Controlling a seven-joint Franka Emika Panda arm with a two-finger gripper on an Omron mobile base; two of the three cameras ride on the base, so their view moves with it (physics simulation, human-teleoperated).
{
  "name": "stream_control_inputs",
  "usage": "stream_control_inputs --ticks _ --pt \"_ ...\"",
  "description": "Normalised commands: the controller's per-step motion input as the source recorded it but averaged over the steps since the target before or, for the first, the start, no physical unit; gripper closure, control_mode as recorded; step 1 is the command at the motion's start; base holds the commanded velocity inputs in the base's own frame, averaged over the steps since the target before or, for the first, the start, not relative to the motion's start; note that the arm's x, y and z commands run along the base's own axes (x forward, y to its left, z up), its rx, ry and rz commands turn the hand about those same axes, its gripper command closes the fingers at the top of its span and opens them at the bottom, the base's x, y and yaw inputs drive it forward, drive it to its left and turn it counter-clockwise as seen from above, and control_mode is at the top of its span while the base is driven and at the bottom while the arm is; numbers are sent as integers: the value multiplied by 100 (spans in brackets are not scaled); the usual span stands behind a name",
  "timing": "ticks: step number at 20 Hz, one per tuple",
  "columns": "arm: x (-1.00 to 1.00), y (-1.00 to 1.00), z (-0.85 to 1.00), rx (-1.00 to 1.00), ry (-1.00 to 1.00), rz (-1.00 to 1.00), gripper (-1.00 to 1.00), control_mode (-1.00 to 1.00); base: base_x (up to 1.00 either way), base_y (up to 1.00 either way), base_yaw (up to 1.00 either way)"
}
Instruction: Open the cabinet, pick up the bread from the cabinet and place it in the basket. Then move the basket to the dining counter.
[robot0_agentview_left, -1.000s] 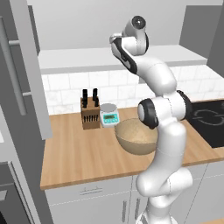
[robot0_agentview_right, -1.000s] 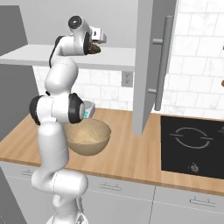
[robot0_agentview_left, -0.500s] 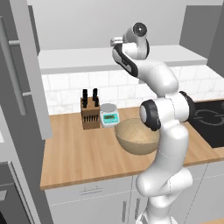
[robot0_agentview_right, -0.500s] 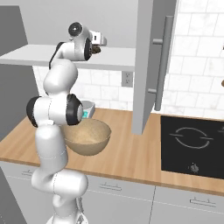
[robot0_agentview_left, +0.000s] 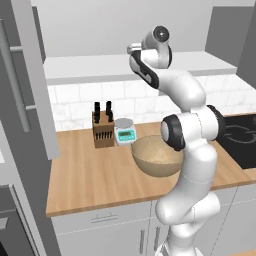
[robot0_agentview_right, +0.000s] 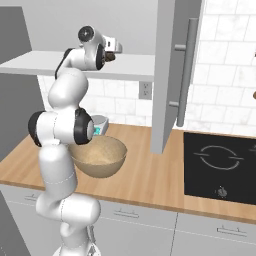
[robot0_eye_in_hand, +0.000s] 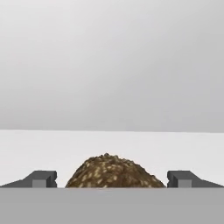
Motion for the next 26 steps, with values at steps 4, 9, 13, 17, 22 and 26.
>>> stream_control_inputs --ticks 4,9,13,17,22,26 --pt "-1 0 -25 0 5 0 100 -100 0 0 0" --pt "-4 0 -30 0 4 0 100 -100 0 0 0" --pt "-22 2 -10 0 -3 0 100 -100 0 0 0" --pt "-30 0 -8 0 -22 0 100 -100 0 0 0" --pt "-38 0 -15 0 -32 0 100 -100 0 0 0" --pt "-64 0 13 0 -6 0 100 -100 0 0 0"
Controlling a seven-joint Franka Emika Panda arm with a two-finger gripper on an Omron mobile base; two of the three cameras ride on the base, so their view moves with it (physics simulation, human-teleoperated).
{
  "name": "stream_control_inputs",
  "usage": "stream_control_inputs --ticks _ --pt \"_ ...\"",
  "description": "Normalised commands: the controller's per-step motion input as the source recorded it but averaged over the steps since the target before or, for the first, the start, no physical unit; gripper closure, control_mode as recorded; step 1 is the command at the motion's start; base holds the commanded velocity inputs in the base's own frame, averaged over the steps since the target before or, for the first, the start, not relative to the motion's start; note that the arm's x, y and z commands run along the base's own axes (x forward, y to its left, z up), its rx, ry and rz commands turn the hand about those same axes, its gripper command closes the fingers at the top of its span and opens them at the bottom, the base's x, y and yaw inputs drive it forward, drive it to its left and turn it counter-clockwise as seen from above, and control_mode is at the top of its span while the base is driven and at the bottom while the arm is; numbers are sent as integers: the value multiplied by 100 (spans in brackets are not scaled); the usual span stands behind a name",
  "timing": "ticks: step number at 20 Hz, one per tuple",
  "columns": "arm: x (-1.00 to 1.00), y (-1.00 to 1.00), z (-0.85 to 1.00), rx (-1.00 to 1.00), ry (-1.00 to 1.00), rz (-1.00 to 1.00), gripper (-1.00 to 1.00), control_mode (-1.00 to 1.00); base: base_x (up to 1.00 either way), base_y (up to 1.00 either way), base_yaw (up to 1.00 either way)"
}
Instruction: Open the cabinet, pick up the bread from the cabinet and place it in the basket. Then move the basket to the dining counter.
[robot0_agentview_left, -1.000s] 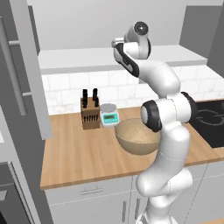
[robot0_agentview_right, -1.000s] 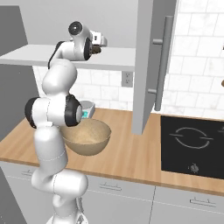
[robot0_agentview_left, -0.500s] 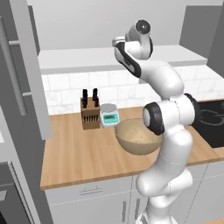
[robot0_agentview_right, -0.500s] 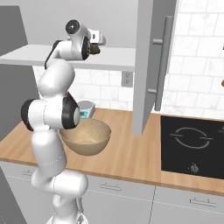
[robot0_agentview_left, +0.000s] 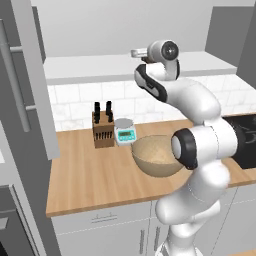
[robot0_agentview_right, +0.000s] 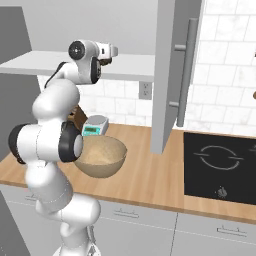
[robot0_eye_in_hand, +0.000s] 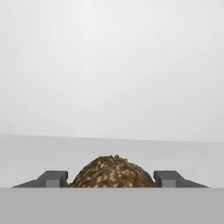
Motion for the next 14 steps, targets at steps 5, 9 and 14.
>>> stream_control_inputs --ticks 5,9,14 --pt "-78 0 36 0 0 0 100 -100 0 0 0" --pt "-61 4 54 0 8 0 100 -100 0 0 0" --pt "-57 7 24 0 11 0 100 -100 0 0 0"
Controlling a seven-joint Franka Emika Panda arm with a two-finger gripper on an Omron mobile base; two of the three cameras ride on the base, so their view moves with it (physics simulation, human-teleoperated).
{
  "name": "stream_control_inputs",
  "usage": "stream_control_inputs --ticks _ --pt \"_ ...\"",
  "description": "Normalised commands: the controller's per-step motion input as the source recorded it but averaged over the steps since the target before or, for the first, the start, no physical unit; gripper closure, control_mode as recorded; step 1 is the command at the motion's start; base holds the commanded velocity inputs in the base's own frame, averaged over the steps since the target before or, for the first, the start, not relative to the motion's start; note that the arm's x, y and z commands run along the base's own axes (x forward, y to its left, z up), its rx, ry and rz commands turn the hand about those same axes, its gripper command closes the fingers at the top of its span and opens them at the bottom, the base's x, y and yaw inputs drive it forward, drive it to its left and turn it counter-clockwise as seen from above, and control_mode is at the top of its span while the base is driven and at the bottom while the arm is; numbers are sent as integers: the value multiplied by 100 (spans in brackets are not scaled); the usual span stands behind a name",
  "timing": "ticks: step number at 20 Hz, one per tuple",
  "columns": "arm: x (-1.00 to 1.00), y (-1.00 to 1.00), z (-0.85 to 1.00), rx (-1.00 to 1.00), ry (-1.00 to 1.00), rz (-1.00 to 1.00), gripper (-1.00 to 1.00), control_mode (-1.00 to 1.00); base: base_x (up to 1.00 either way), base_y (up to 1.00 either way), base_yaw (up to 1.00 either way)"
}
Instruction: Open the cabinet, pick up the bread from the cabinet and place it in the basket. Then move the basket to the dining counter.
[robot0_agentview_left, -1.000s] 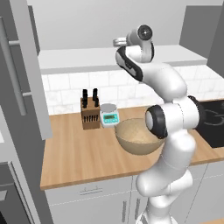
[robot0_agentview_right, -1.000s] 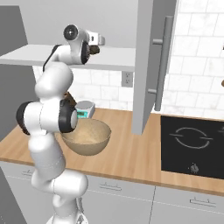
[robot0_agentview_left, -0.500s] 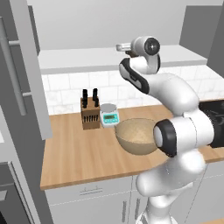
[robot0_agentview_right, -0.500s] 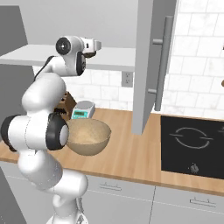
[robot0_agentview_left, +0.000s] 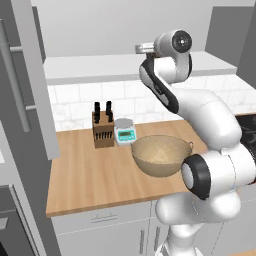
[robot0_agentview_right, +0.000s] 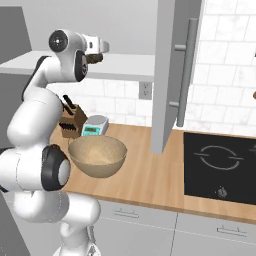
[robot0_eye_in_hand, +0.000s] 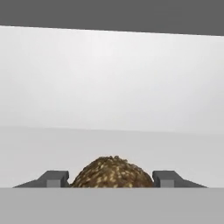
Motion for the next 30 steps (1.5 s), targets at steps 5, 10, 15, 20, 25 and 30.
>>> stream_control_inputs --ticks 5,10,15,20,25,30 --pt "-86 1 -22 0 1 0 100 -100 0 0 0" --pt "-98 2 -48 0 -4 0 100 -100 0 0 0" --pt "-78 5 -47 0 7 0 100 -100 0 0 0" --pt "-87 7 -36 0 16 0 100 -100 0 0 0" --pt "-41 2 -64 0 30 0 100 -100 0 0 0" --pt "9 0 -88 0 40 0 100 -100 0 0 0"
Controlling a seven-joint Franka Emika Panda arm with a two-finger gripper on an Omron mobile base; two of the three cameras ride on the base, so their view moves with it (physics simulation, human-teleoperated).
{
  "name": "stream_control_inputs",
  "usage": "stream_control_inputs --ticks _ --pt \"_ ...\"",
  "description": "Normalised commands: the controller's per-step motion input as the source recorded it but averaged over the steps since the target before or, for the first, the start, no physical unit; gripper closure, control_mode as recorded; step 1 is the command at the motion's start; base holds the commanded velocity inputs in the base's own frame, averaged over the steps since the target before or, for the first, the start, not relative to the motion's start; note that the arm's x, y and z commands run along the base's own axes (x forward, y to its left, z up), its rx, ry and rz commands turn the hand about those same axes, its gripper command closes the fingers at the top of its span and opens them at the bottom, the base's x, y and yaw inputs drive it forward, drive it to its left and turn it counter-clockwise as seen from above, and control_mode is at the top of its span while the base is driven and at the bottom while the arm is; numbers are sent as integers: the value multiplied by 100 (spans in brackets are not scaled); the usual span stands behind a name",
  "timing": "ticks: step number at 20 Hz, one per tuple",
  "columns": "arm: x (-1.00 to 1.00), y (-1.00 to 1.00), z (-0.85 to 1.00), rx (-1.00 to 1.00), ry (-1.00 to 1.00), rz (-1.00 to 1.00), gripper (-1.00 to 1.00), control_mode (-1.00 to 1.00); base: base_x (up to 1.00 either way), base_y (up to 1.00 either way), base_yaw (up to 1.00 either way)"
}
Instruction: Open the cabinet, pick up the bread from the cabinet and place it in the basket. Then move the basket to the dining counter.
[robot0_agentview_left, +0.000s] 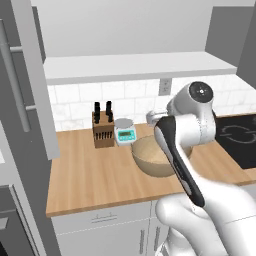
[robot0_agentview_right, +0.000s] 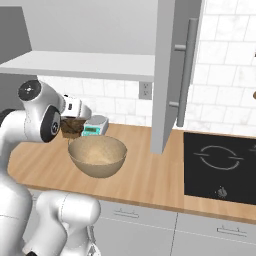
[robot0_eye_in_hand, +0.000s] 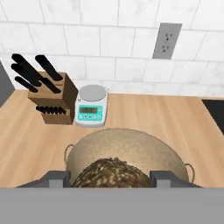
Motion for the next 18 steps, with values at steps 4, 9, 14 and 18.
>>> stream_control_inputs --ticks 4,9,14,18 --pt "25 0 -90 0 30 0 100 -100 0 0 0" --pt "30 0 -78 0 25 0 100 -100 0 0 0" --pt "20 -12 -55 0 14 0 100 -100 0 0 0" --pt "21 -23 -44 0 10 0 100 -100 0 0 0"
